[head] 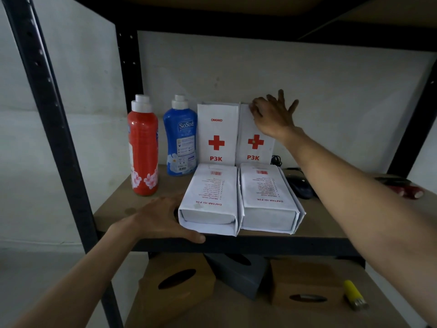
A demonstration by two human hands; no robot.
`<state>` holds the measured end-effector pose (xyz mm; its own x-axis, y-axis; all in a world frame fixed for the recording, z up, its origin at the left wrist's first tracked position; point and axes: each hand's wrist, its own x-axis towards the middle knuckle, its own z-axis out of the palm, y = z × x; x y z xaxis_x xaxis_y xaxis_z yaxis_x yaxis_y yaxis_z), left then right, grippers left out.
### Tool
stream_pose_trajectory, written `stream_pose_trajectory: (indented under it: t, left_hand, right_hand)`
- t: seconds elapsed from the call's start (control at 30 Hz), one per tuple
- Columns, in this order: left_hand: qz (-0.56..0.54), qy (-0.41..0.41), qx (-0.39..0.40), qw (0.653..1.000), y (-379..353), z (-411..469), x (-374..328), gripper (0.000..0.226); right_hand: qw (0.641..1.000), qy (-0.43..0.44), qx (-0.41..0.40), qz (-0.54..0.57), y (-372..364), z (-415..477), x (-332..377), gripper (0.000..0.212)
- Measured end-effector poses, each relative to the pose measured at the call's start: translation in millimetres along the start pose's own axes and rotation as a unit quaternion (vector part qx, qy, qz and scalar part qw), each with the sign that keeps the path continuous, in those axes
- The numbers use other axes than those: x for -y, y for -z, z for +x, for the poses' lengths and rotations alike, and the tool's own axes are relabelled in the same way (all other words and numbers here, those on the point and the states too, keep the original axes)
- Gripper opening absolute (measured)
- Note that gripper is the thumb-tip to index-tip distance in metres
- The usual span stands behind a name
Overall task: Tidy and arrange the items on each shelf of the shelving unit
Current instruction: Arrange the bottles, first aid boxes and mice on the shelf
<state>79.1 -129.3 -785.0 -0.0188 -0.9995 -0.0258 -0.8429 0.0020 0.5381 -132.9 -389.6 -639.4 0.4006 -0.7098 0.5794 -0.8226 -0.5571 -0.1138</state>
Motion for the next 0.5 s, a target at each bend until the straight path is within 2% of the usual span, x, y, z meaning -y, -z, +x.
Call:
stream_pose_trajectory:
  t: [0.17,0.23,0.3,0.4,0.43,0.5]
  left_hand:
    - [0.002,-0.007,-0.004,1.000,-0.2,0.1,0.5,0.123]
    - [0.003,-0.002,-0.006,1.000,-1.0,1.2,2.2,0.125]
    - [0.004,-0.004,-0.007,1.000,-2.1,1.0,1.8,0.124]
    - [0.005,-0.008,-0.014,1.000,-3.4,0.3,-0.3,0.117]
    - [0.006,-0.008,-0.015,1.000,-3.9,0.3,-0.7,0.115]
    - [0.007,-0.005,-0.016,1.000,-4.1,-0.5,-2.0,0.112]
  right_hand:
    - [0.987,0.081,-0.114,0.075,6.9,-32.5,17.1,0.037]
    - [0.976,0.121,-0.118,0.140,12.9,-60.5,24.2,0.030]
    - [0.971,0.138,-0.002,0.197,24.2,-93.7,28.1,0.022]
    - [0.937,0.167,0.245,0.184,44.2,-137.1,28.3,0.039]
    - [0.924,0.179,0.296,0.162,47.6,-147.6,27.4,0.044]
    - [0.911,0.193,0.342,0.125,51.4,-162.8,24.8,0.052]
